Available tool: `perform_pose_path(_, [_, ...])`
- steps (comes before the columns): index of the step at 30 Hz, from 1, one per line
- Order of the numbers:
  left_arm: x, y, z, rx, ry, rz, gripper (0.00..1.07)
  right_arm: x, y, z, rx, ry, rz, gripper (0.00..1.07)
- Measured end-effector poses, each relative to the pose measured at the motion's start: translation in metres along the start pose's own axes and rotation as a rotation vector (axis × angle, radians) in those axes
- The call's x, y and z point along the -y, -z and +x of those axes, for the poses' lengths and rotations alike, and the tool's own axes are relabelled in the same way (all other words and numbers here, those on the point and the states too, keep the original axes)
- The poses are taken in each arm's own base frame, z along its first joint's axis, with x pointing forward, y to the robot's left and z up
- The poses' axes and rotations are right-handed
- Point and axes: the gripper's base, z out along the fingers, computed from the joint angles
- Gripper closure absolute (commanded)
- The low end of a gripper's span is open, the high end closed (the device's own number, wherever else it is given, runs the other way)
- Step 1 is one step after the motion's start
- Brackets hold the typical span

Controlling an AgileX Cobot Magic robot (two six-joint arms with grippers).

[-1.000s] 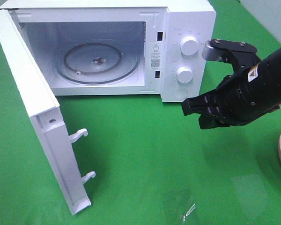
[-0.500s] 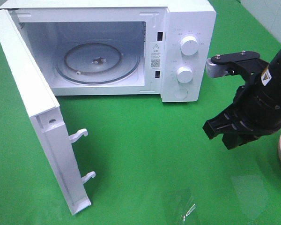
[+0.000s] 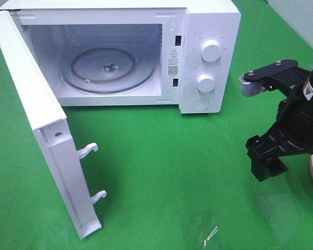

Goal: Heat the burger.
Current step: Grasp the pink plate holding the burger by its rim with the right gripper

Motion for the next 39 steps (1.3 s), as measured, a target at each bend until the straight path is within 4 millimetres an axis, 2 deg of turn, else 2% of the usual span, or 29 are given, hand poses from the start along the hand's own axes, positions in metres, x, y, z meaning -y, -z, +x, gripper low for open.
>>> perform_pose_path(9, [0.000, 0.000, 0.000, 0.000, 0.000, 0.000, 0.09, 0.034, -0.004, 0.008, -0.069, -0.064, 0.029, 0.14])
perform_pose_path(10, [0.000, 0.000, 0.000, 0.000, 0.000, 0.000, 0.09, 0.043, -0.005, 0.010, -0.075, -0.073, 0.034, 0.14])
perform_pose_path(12, [0.000, 0.000, 0.000, 0.000, 0.000, 0.000, 0.09, 0.047, -0.005, 0.011, -0.078, -0.078, 0.037, 0.14])
perform_pose_path(15, [0.000, 0.000, 0.000, 0.000, 0.000, 0.000, 0.09, 0.063, -0.006, 0.016, -0.088, -0.121, 0.050, 0.16])
perform_pose_path(19, [0.000, 0.000, 0.000, 0.000, 0.000, 0.000, 0.09, 0.074, -0.012, 0.023, -0.090, -0.129, 0.084, 0.18])
perform_pose_path(26, [0.000, 0.000, 0.000, 0.000, 0.000, 0.000, 0.09, 0.072, -0.031, 0.042, -0.091, -0.110, 0.090, 0.21])
perform_pose_path(39, [0.000, 0.000, 0.000, 0.000, 0.000, 0.000, 0.09, 0.073, -0.050, 0.048, -0.075, -0.090, 0.093, 0.24])
